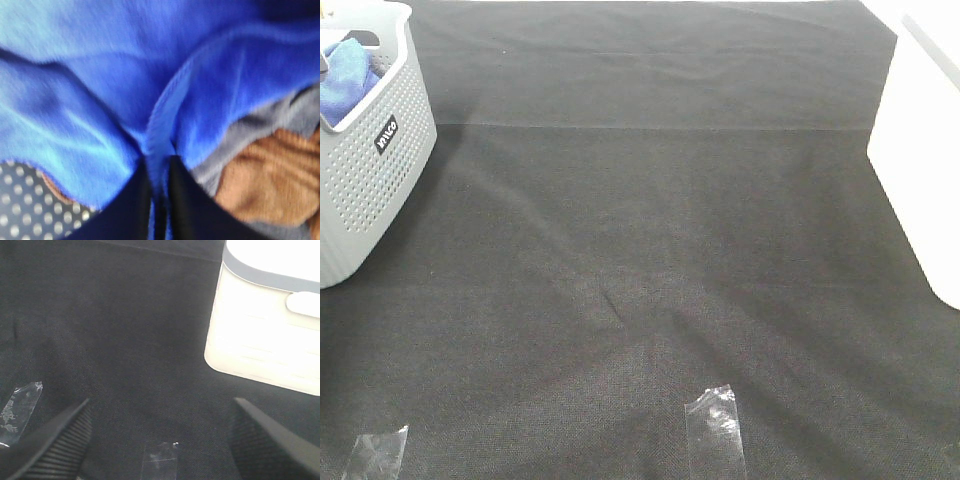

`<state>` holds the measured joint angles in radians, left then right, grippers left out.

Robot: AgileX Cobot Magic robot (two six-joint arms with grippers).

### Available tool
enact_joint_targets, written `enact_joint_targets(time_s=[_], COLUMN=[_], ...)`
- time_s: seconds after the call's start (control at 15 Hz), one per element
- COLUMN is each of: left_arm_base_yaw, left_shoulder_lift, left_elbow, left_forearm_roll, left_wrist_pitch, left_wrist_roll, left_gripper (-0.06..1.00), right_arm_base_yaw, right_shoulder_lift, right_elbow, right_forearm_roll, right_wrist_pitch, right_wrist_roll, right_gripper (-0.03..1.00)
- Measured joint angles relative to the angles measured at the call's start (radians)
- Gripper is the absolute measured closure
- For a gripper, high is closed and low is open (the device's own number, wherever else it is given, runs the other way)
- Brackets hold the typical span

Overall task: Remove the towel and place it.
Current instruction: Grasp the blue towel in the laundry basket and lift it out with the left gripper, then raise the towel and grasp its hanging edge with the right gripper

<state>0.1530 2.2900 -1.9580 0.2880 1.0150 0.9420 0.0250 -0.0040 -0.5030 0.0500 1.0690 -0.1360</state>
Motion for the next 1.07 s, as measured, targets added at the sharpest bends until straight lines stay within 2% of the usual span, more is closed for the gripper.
enact_joint_targets(time_s=[0.33, 0.53, 0.67, 0.87, 1.07], left_arm_base_yaw=[0.0, -0.005, -0.022, -0.072, -0.153], left_shoulder_lift=[-0.06, -0.206, -0.296, -0.445, -0.567], left_elbow=[0.0, 0.0, 0.0, 0.0, 0.0], left_forearm_roll=[0.015, 0.016, 0.015, 0.011, 0.011], left_wrist_pitch=[0.083, 0.15, 0.189, 0.194, 0.196], left_wrist_roll=[-0.012, -0.153, -0.187, -0.226, -0.284], left_gripper=[0.94, 0.94, 0.94, 0.94, 0.94], right_arm_base_yaw=[0.0, 0.0, 0.0, 0.0, 0.0], right_shoulder_lift=[0.0, 0.0, 0.0, 0.0, 0.001], right_elbow=[0.0, 0.0, 0.0, 0.0, -0.001], right_forearm_roll=[0.0, -0.002, -0.002, -0.002, 0.007], right_wrist_pitch=[0.0, 0.0, 0.0, 0.0, -0.014], right_wrist_roll=[0.0, 0.0, 0.0, 0.0, 0.0], right_gripper=[0.21, 0.21, 0.21, 0.21, 0.21])
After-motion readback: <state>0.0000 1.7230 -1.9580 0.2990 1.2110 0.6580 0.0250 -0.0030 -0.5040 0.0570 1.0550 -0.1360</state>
